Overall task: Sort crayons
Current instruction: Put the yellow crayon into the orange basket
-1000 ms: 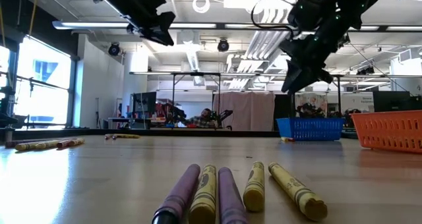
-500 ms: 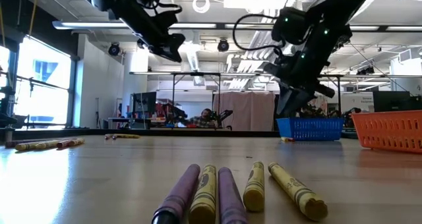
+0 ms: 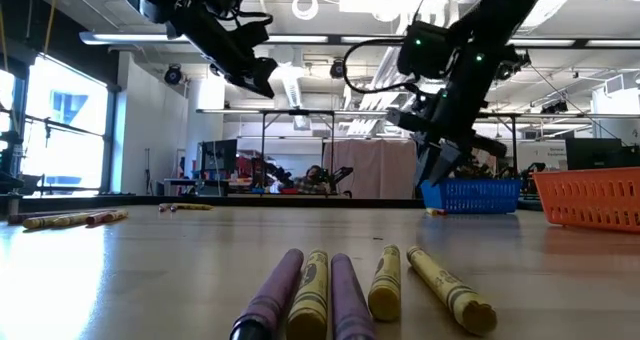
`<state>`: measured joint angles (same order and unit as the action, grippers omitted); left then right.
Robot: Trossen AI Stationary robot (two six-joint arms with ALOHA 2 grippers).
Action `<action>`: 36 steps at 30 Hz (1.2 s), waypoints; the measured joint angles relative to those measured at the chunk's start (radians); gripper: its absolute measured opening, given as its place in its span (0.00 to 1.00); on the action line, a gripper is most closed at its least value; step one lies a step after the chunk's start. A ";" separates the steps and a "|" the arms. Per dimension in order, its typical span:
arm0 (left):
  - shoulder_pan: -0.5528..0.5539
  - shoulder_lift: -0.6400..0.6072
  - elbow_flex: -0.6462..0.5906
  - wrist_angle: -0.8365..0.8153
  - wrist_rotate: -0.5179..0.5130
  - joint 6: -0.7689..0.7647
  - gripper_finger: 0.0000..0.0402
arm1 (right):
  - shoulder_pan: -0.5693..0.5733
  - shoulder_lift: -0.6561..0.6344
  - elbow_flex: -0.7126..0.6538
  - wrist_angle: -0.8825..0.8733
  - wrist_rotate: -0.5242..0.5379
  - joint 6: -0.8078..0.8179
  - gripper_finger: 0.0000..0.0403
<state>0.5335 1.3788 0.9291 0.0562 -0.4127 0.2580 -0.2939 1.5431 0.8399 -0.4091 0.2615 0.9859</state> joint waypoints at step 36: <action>0.097 -0.001 0.000 -0.059 0.010 0.024 0.25 | -0.099 0.330 0.350 -0.433 -0.008 0.027 0.20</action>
<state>0.6300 1.3781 0.9291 -0.0025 -0.4023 0.2817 -0.3931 1.8736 1.1894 -0.8416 0.2531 1.0129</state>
